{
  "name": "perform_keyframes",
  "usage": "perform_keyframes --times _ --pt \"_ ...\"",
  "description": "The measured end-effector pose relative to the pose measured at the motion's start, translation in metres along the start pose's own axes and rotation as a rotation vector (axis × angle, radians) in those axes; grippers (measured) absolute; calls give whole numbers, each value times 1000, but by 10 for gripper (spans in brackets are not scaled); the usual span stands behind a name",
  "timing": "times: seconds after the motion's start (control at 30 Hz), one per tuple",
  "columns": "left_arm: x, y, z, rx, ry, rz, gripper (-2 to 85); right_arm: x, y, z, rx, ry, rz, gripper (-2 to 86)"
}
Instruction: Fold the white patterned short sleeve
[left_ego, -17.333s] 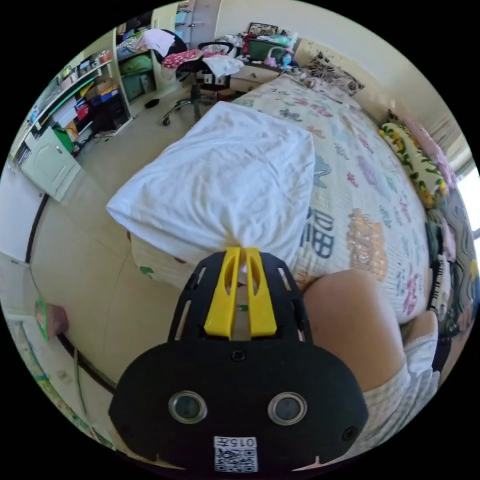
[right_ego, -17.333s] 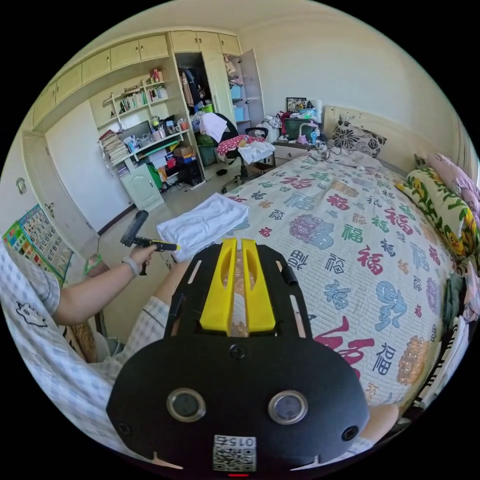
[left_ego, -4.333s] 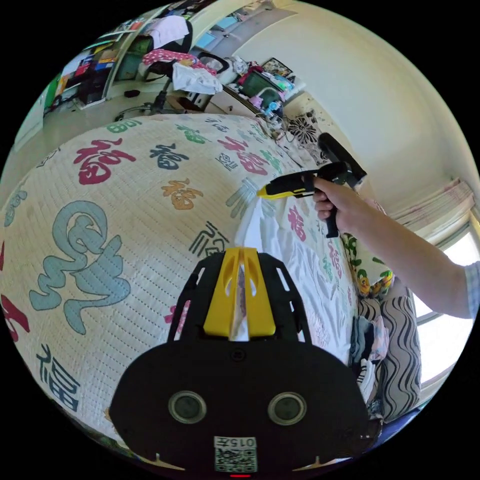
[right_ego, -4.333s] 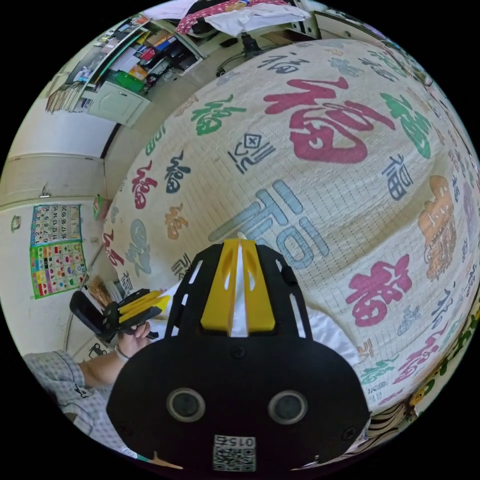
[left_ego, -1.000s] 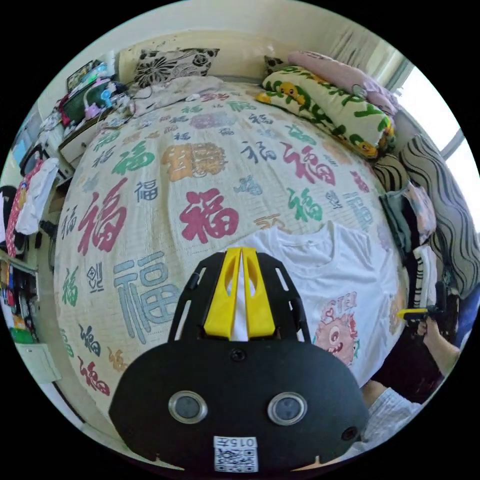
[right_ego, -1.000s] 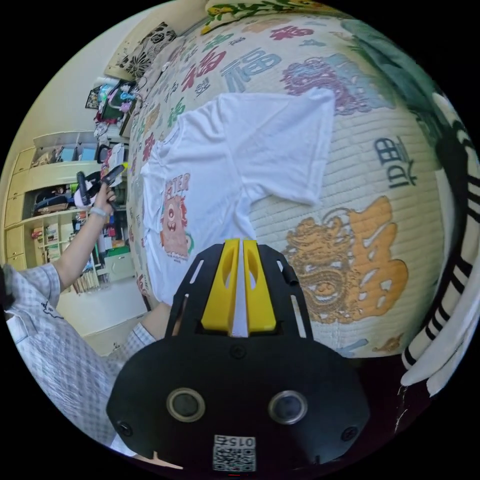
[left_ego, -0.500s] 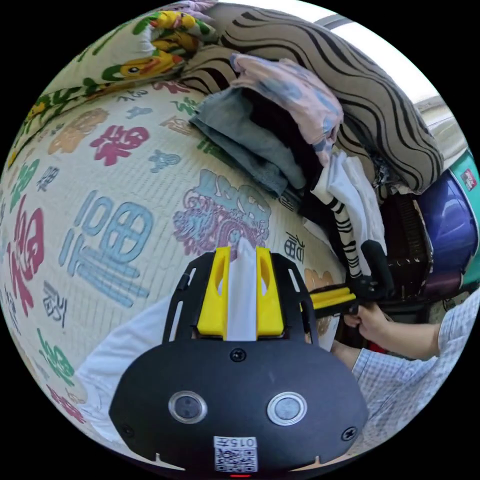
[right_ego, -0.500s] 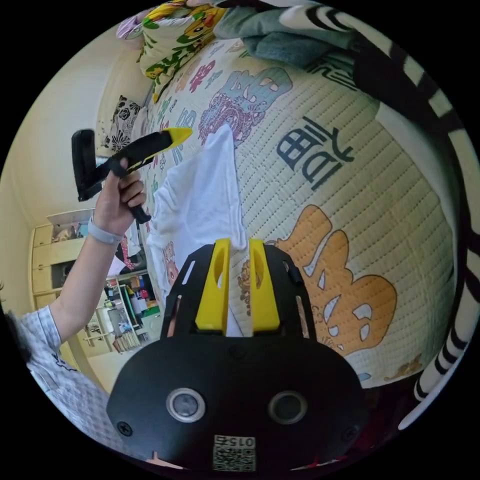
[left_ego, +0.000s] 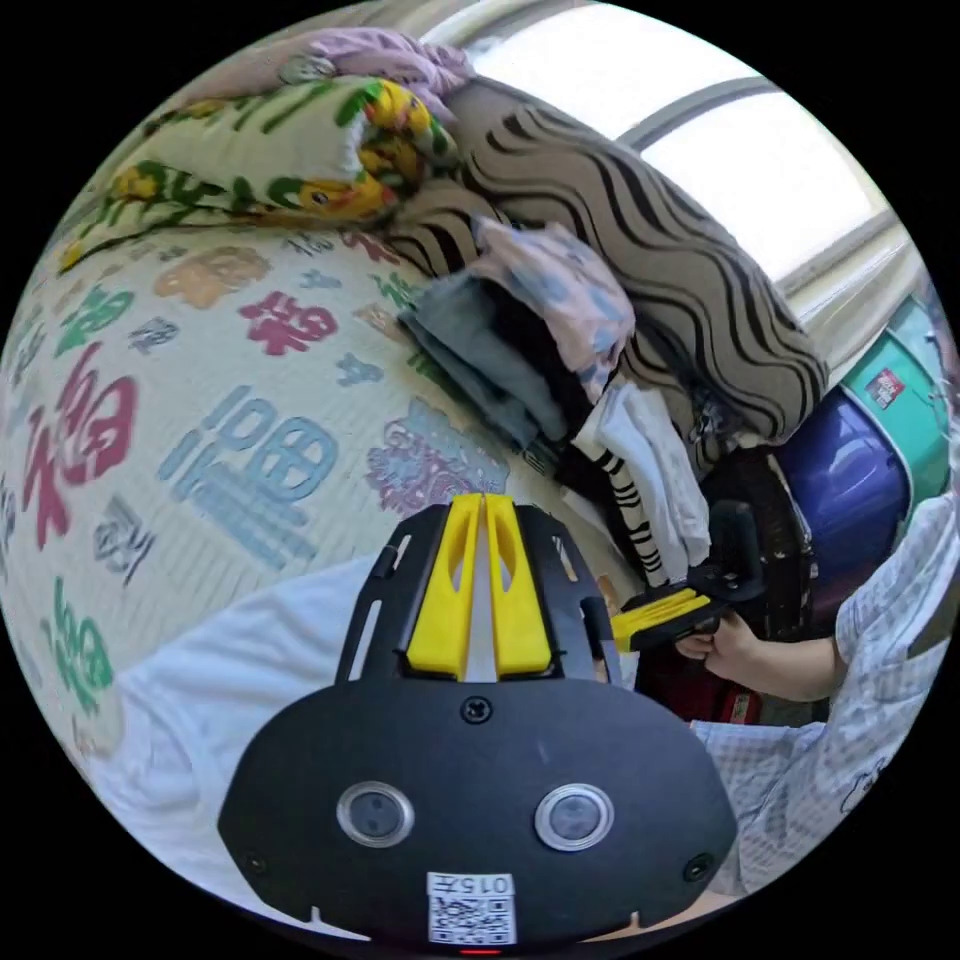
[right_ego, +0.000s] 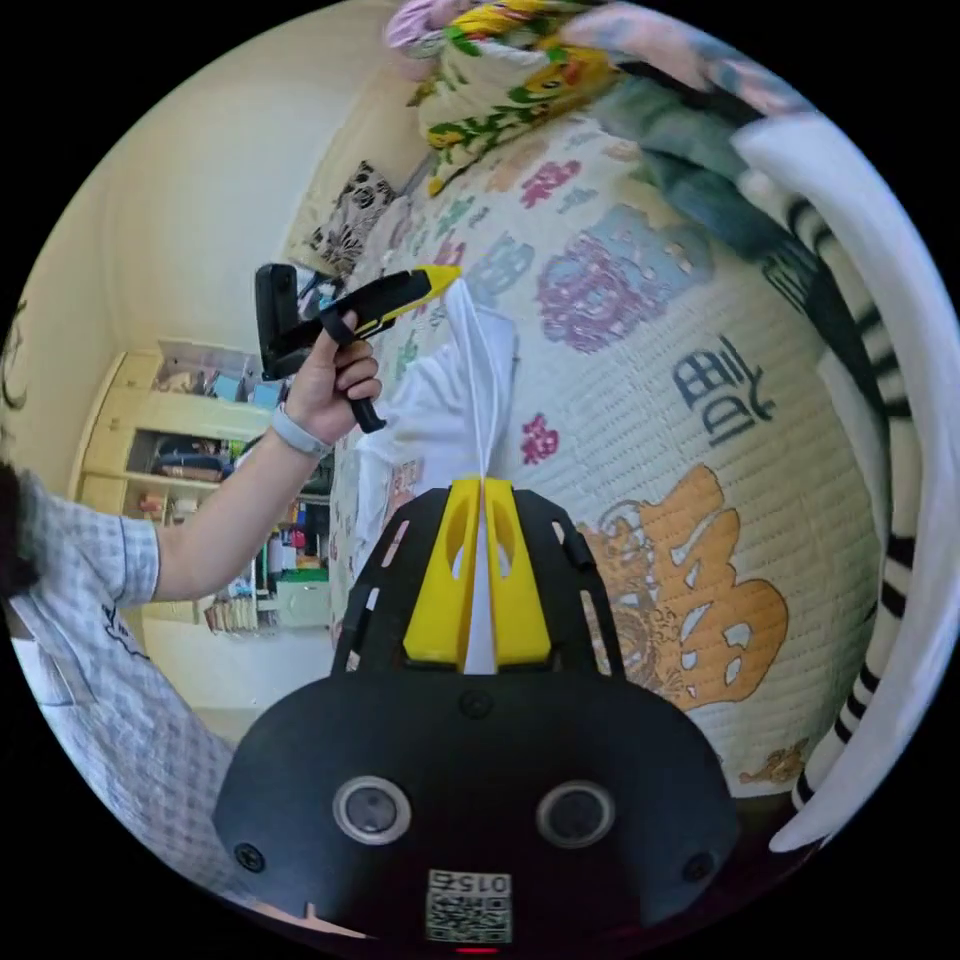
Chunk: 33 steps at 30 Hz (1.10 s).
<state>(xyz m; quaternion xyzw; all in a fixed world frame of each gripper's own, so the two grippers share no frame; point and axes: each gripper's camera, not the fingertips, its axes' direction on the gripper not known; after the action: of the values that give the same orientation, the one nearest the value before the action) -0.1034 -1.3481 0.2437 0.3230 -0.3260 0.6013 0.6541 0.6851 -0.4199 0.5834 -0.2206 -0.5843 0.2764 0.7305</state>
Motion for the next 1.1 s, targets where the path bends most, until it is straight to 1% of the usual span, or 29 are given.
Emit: perform_keyframes --times 0.13,0.2,0.27,0.3,0.37,0.4,0.43,0.5,0.57,0.63,0.67,0.73,0.8,0.87,0.93,1.0,1.03,1.1 --pt "-32 69 -79 91 -98 -102 -5 -60 -5 33 -99 9 -185 -2" --pt "-57 119 -111 109 -150 -200 -3 -91 -3 74 -203 21 -274 -1" --pt "-75 153 -121 82 -189 -271 3 -106 1 109 -293 25 -308 1" --pt "-87 172 -121 41 -221 -304 10 -113 5 134 -372 47 -319 2" --pt "-105 196 -120 -12 -249 -386 29 -120 11 163 -470 101 -321 7" --pt "-115 208 -124 -6 -244 -445 38 -125 13 172 -492 132 -319 10" --pt "-118 211 -128 18 -232 -462 40 -128 14 173 -489 140 -322 12" --pt "-120 214 -145 140 -199 -457 41 -134 9 165 -407 161 -305 9" --pt "-119 203 -147 174 -174 -422 39 -133 0 159 -326 172 -272 4" --pt "-120 189 -135 143 -112 -383 34 -128 -11 161 -279 192 -244 0" --pt "-121 180 -121 74 -90 -363 32 -125 -20 168 -272 219 -232 -1" --pt "-121 174 -102 -24 -137 -339 28 -119 -31 185 -293 284 -222 -2" --pt "-128 177 -88 -127 -192 -350 25 -106 -38 216 -433 352 -198 -3" --pt "-131 178 -99 -105 -167 -366 27 -107 -44 218 -452 306 -191 -1" --pt "-134 178 -122 -67 -187 -362 37 -114 -55 211 -434 270 -213 2" --pt "-144 177 -168 30 -261 -346 56 -127 -85 196 -347 238 -279 16" --pt "-150 176 -180 41 -293 -350 62 -130 -96 194 -325 239 -292 21" --pt "-178 168 -222 46 -416 -379 86 -139 -148 197 -266 238 -329 65"
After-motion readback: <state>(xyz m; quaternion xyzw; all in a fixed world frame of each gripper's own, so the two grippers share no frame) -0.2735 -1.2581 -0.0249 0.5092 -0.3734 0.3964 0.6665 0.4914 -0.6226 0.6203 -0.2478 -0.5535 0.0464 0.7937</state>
